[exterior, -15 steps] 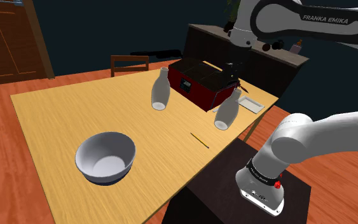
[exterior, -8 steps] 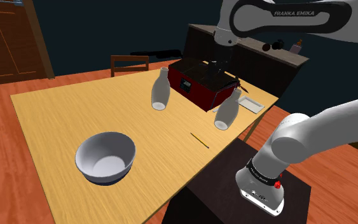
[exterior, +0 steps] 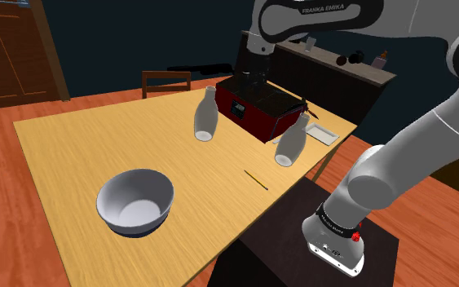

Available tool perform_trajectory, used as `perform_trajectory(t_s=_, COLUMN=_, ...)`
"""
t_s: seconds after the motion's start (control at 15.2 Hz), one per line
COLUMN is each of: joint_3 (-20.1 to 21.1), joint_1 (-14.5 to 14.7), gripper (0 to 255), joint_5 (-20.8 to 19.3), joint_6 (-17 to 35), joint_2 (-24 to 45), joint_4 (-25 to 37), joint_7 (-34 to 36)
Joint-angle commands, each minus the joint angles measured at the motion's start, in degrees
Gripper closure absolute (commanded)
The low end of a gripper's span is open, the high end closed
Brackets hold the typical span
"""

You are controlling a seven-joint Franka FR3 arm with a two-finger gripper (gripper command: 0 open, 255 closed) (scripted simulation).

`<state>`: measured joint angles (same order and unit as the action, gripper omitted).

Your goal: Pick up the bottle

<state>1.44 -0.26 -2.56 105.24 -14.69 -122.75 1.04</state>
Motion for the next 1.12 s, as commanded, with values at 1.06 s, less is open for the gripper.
perform_trajectory(t_s=1.06, joint_3=0.3, joint_1=0.4, gripper=0, joint_5=2.8, joint_6=3.2, joint_2=29.3, joint_4=27.1, joint_7=-0.3)
